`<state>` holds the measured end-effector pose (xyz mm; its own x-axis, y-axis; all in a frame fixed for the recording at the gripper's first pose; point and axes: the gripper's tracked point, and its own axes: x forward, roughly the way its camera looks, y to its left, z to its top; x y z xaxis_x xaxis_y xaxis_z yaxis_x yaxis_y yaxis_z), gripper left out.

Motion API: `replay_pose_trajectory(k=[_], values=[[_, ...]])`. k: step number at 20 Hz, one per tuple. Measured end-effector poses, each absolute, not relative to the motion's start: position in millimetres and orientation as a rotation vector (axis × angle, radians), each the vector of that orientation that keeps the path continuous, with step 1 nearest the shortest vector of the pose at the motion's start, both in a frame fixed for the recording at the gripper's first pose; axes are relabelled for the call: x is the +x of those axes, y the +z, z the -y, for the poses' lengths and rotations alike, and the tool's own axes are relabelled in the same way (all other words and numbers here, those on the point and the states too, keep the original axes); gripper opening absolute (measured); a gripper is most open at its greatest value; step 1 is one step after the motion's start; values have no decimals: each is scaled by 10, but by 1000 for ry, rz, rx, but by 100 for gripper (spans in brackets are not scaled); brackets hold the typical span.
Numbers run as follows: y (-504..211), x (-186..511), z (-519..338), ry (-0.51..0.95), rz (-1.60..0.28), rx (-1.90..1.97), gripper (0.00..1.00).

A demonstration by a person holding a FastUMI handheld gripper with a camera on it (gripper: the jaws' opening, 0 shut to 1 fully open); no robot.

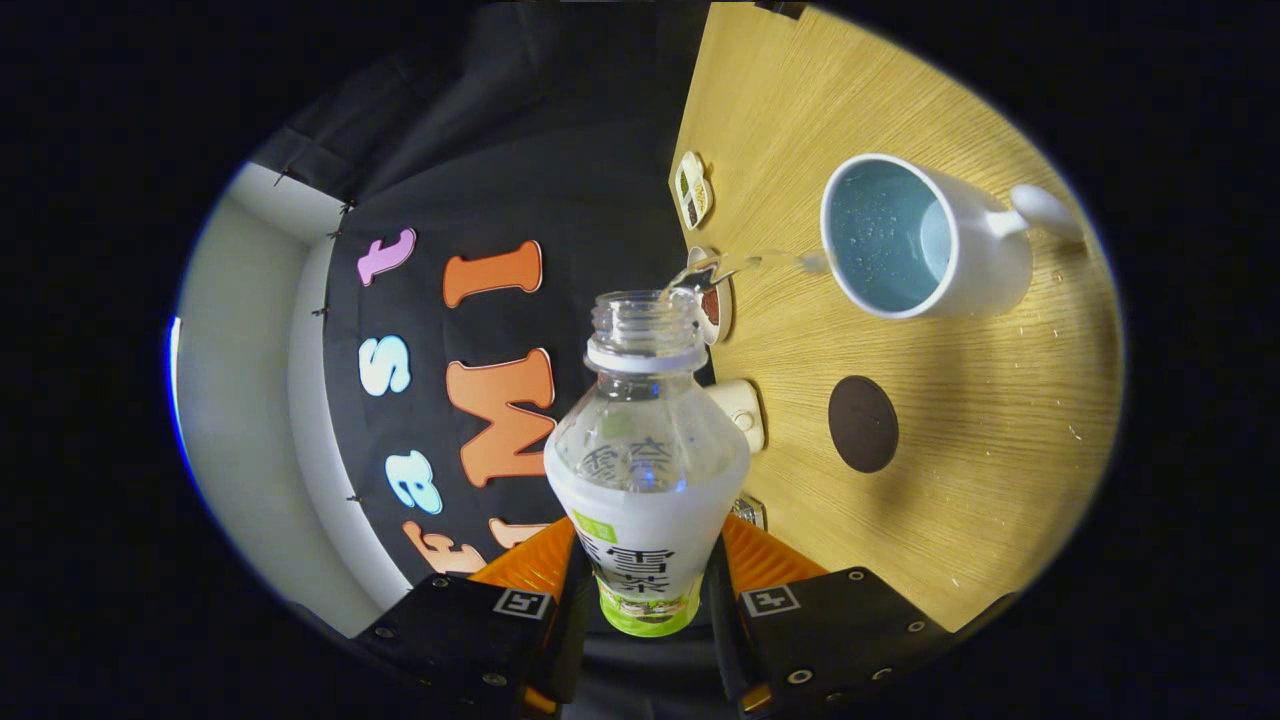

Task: Take the bottle from table, then pour the juice into the cup, finally place the bottle on the coaster

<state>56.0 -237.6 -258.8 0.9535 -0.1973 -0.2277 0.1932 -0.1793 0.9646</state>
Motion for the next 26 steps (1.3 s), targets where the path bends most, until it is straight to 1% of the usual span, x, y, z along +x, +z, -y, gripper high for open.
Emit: replay_pose_trajectory(k=[21,26], values=[[-2556,547,2470,-366,4,1783,55],[-2533,592,2438,-350,0,1808,55]])
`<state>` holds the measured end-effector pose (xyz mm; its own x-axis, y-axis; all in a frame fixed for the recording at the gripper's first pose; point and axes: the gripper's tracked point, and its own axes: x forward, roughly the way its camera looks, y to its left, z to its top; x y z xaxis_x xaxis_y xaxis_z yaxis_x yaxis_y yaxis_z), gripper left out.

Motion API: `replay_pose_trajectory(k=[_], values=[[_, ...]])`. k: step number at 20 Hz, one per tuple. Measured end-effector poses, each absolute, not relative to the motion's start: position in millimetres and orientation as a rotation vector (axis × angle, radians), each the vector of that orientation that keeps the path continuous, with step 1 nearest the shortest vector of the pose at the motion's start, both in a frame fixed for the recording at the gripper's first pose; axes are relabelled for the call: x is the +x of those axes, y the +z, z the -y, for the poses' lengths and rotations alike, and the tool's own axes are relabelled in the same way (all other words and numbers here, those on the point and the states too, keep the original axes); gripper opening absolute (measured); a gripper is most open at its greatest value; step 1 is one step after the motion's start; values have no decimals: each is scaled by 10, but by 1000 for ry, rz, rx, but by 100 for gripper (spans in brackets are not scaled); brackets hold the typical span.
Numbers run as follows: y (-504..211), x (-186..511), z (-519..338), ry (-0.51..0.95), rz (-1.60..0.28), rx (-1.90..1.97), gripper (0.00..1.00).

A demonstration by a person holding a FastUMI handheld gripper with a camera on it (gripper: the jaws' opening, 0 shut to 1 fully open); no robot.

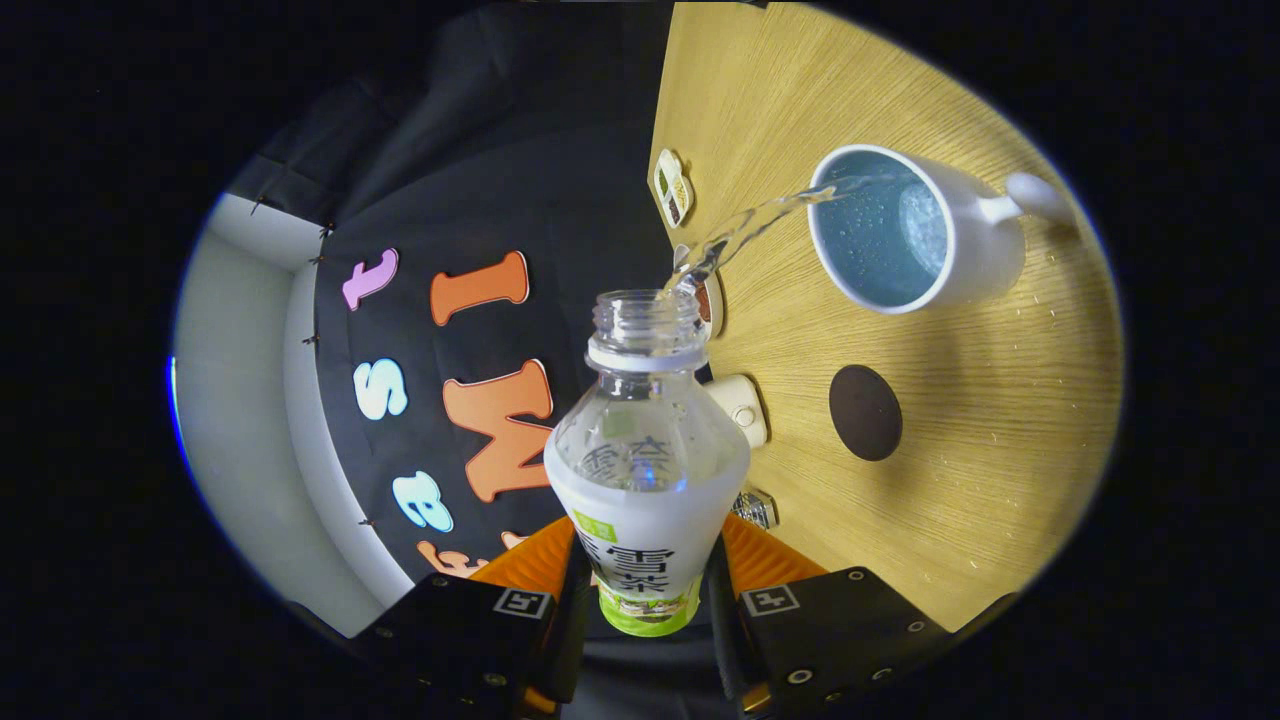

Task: Take the bottle from table, then pour the juice into the cup, finally place the bottle on the coaster

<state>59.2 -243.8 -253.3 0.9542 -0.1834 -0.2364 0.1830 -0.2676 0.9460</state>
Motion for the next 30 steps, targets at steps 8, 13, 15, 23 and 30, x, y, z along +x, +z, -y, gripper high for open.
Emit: replay_pose_trajectory(k=[8,13,15,23,30], values=[[-2584,590,2442,-361,-12,1835,55],[-2576,590,2427,-361,-14,1849,55],[-2563,579,2434,-355,-10,1860,55],[-2471,603,2417,-345,-7,1900,55],[-2439,627,2446,-343,0,1936,55]])
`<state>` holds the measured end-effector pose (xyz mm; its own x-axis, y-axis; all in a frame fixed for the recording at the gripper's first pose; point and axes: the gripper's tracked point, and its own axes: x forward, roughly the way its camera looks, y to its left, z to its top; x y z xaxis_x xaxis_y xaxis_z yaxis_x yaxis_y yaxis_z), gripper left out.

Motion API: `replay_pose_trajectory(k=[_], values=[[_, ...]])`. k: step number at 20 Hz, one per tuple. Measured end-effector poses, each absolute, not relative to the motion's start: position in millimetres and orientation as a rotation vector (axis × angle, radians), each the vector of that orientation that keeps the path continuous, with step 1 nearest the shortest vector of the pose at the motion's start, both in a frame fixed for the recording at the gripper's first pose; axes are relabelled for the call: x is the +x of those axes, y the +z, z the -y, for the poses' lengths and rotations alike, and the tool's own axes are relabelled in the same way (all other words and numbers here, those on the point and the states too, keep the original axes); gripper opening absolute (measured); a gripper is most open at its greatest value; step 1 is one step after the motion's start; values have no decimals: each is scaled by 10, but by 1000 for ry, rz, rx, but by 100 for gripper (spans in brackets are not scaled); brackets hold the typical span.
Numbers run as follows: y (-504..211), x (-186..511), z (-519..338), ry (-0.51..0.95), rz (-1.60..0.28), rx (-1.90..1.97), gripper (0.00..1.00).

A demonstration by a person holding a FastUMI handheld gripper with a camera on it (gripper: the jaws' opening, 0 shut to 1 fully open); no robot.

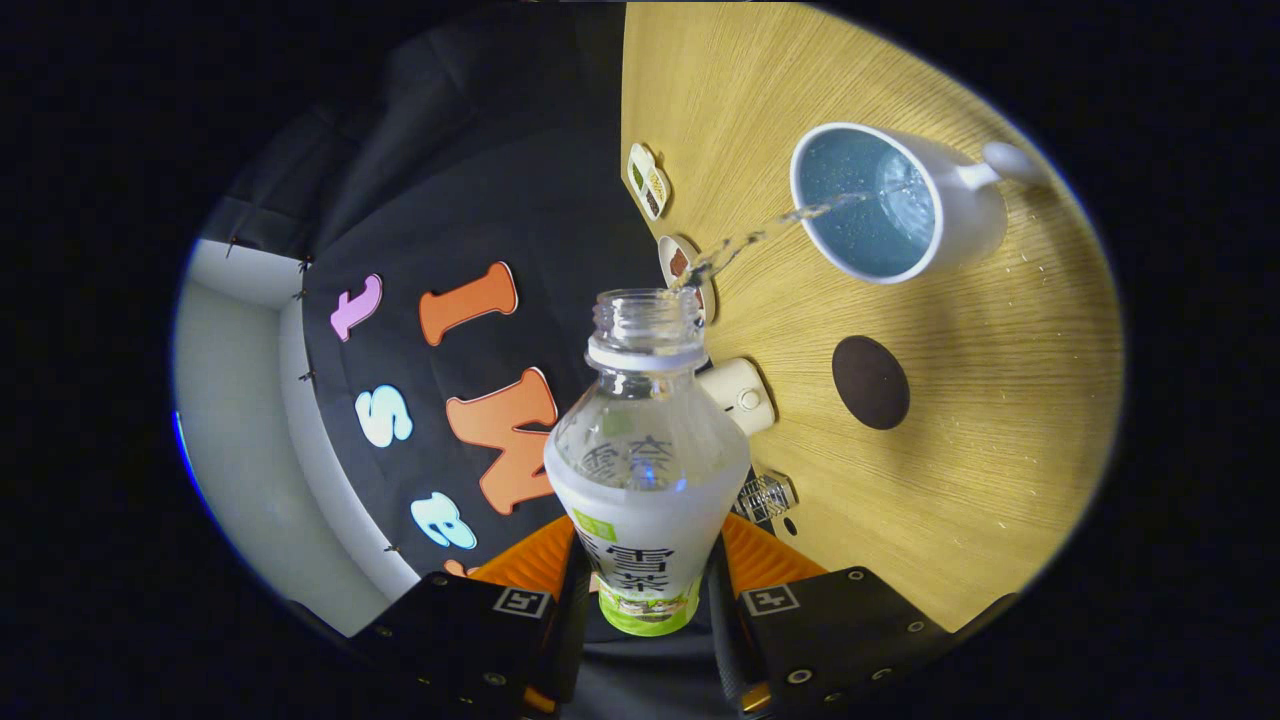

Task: Take the bottle from table, then pour the juice into the cup, finally place the bottle on the coaster

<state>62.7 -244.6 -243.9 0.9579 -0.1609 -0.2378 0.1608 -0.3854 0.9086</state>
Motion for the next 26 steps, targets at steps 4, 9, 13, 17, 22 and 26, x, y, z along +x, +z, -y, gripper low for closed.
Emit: replay_pose_trajectory(k=[4,9,13,17,22,26], values=[[-2412,638,2479,-355,6,1982,55],[-2321,636,2519,-343,19,2009,55],[-2352,633,2536,-363,17,2032,55],[-2311,636,2606,-363,40,2090,55],[-2350,632,2601,-376,35,2119,55],[-2351,630,2581,-388,21,2122,55]])
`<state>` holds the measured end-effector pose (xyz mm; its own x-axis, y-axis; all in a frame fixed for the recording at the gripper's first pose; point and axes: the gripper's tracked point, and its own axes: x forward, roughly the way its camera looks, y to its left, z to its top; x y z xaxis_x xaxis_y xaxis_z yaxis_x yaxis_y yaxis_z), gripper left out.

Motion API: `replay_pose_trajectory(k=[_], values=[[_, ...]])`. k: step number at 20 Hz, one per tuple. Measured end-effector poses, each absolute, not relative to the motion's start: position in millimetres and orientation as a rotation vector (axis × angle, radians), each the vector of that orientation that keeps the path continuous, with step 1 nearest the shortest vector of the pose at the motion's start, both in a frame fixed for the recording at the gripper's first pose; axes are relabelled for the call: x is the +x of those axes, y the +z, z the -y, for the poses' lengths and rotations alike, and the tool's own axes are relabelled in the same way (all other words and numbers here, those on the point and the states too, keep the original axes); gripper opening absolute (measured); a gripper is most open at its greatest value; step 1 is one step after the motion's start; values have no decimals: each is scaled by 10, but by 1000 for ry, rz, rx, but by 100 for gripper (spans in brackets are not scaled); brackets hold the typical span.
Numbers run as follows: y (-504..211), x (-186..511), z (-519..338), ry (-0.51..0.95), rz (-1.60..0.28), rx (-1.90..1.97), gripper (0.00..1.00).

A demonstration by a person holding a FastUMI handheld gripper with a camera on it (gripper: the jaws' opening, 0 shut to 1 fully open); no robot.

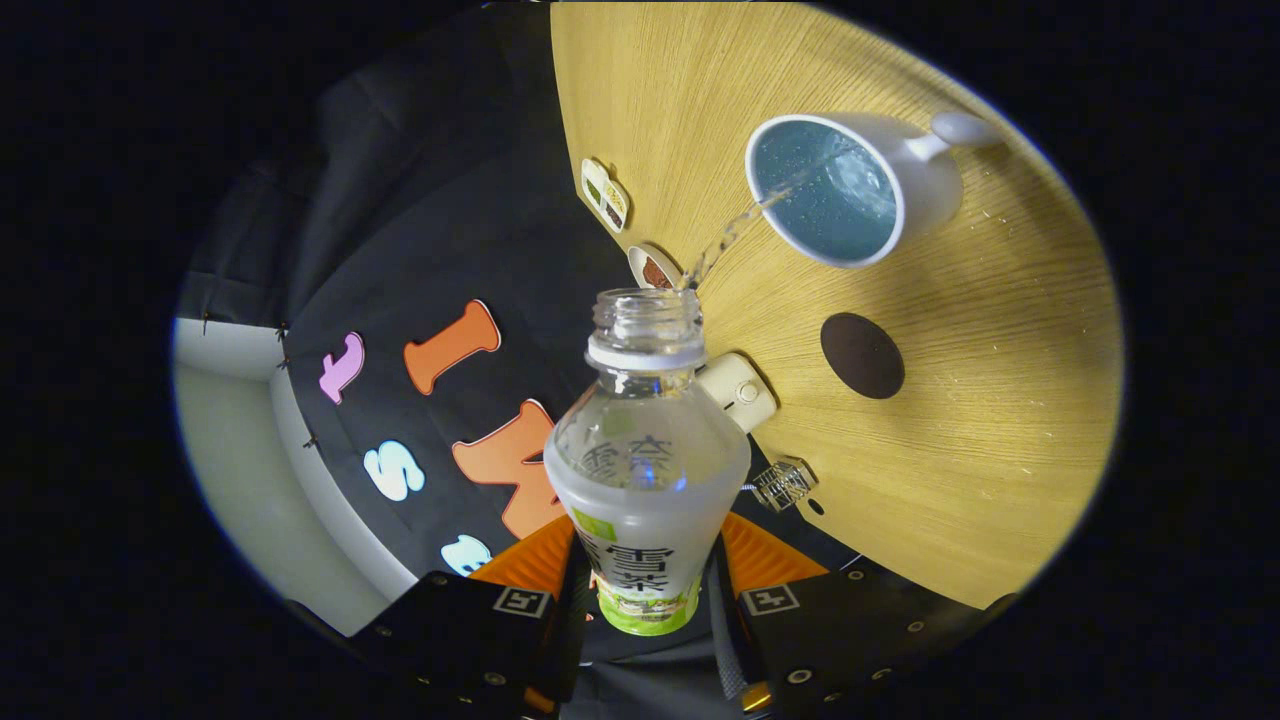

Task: Take the bottle from table, then pour the juice into the cup, finally place the bottle on the coaster

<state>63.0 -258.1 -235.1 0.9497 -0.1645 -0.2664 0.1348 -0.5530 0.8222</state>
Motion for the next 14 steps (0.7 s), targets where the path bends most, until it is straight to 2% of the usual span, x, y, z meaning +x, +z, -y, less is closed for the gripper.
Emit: replay_pose_trajectory(k=[14], values=[[-2353,687,2546,-363,13,2152,55]])
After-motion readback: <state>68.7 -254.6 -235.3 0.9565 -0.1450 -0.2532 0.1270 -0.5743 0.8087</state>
